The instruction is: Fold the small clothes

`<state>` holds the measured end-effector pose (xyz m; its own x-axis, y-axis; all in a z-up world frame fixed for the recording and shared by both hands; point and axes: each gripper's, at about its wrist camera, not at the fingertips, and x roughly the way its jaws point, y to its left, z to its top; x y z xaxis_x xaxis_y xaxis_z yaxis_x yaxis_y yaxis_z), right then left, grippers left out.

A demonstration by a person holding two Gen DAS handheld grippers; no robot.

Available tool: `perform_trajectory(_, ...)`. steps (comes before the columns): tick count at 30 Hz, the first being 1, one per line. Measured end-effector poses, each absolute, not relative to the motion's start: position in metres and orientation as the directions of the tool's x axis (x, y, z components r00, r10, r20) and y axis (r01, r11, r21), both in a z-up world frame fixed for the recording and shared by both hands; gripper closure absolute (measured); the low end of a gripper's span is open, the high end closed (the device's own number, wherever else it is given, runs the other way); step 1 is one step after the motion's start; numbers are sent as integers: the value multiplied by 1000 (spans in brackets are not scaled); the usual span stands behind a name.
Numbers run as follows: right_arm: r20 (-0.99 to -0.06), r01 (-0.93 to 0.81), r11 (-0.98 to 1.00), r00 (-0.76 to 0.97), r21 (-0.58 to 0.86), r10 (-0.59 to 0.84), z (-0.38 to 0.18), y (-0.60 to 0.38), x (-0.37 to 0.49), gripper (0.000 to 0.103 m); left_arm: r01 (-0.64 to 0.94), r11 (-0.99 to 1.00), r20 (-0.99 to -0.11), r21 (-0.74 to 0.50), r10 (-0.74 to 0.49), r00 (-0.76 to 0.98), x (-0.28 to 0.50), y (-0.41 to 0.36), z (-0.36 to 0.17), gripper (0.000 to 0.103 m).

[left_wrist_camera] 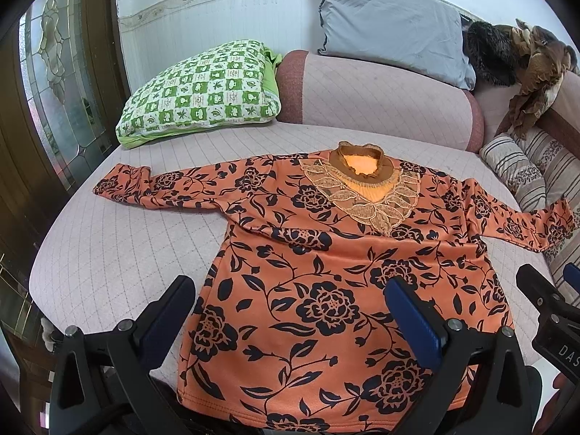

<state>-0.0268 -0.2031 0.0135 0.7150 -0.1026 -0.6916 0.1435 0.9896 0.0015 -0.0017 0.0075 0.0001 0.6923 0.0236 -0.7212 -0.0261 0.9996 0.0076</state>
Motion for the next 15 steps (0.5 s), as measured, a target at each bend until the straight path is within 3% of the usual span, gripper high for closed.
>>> perform_trajectory(15,-684,149,989,721,2,-107,16,-205,-26,0,-30,999,-720,10,28,693,-1,7,3,0)
